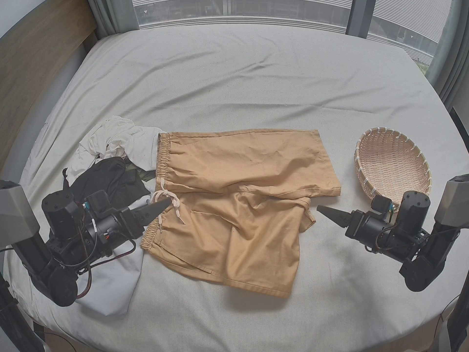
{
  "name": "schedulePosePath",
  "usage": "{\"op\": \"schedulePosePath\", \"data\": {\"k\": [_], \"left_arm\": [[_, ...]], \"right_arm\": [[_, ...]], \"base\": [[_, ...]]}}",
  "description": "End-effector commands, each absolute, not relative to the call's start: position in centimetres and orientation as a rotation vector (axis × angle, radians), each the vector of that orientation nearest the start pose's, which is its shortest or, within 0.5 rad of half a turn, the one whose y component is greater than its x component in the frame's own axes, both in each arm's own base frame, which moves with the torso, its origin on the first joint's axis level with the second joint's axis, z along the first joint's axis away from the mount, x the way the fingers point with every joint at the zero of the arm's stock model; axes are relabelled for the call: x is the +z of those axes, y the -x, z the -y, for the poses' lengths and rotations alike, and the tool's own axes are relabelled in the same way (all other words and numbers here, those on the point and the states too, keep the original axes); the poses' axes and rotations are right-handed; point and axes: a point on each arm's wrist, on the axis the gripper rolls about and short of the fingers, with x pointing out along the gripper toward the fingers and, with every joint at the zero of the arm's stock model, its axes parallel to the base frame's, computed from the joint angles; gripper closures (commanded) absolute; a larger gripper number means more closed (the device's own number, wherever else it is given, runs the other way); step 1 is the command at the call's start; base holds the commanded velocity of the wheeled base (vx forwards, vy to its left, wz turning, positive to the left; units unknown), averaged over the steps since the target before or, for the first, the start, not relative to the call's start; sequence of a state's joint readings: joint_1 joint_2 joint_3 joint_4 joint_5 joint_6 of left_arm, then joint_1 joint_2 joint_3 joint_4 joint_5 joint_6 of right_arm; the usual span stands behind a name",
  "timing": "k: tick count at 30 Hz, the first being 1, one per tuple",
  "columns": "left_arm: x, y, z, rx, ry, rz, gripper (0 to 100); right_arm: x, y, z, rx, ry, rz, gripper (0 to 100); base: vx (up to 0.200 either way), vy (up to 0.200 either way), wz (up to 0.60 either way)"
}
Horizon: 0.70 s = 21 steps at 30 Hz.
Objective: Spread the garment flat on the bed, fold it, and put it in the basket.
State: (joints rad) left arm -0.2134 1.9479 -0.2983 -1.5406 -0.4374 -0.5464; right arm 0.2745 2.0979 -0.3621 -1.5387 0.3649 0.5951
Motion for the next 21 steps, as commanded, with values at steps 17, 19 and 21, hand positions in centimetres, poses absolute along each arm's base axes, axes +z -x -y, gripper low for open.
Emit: {"op": "schedulePosePath", "data": {"k": [17, 19, 21], "left_arm": [[8.9, -25.4, 7.8, -0.646, 0.531, -0.300, 0], [9.0, -25.4, 7.9, -0.653, 0.529, -0.293, 0], [9.0, -25.4, 8.0, -0.655, 0.528, -0.296, 0]], "right_arm": [[0.9, -31.5, -9.6, 0.487, -0.530, -0.424, 0], [0.3, -31.8, -9.6, 0.485, -0.505, -0.426, 0], [0.1, -32.1, -9.6, 0.484, -0.504, -0.424, 0]], "base": [[0.000, 0.000, 0.00], [0.000, 0.000, 0.00], [0.000, 0.000, 0.00]]}}
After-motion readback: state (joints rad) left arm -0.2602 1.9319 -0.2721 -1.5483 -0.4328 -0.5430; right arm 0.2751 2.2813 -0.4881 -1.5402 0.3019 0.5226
